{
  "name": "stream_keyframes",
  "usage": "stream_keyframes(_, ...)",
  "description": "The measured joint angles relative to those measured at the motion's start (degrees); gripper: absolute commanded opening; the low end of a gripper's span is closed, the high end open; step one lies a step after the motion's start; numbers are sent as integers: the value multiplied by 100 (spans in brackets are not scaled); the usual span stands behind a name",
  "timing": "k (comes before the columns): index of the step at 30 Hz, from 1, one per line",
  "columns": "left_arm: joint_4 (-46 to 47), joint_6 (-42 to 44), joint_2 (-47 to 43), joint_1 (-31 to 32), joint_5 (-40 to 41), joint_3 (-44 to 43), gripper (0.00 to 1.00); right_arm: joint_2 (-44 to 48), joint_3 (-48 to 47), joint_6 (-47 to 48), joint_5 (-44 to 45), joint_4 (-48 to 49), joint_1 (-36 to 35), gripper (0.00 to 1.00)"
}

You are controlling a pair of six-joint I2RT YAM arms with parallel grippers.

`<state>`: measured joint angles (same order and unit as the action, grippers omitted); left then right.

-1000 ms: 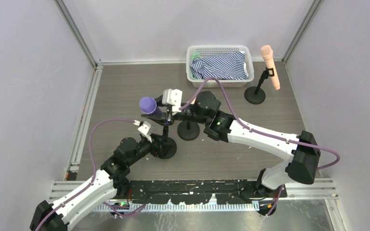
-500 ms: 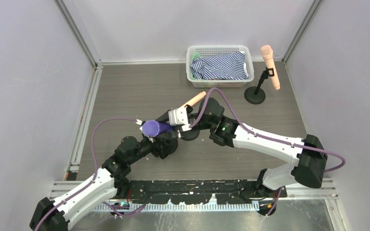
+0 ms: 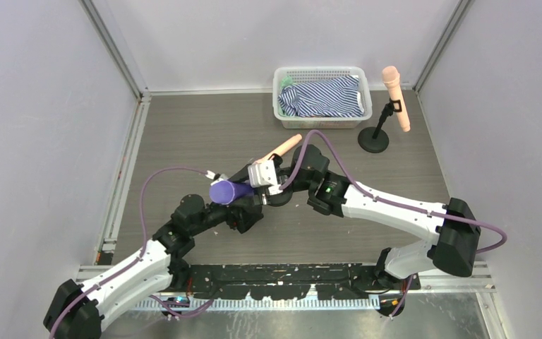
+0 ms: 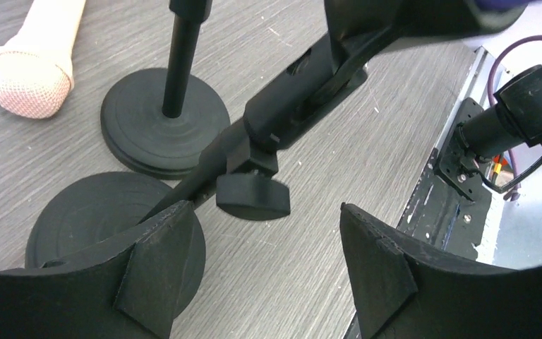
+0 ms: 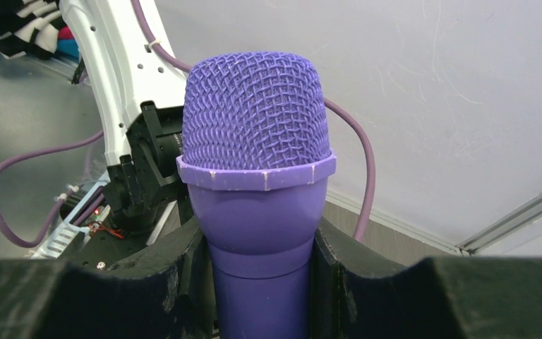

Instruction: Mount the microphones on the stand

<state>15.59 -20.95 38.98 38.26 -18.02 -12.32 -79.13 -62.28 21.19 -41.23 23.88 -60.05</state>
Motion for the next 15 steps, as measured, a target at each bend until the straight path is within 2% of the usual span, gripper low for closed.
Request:
stream_keyframes(10, 109, 177, 63, 0, 153, -439, 75, -101, -31, -505, 76, 310, -131, 2)
stream_keyframes(15, 225, 291, 157, 0, 188, -503, 60, -199, -48, -813, 243, 584, -201, 1)
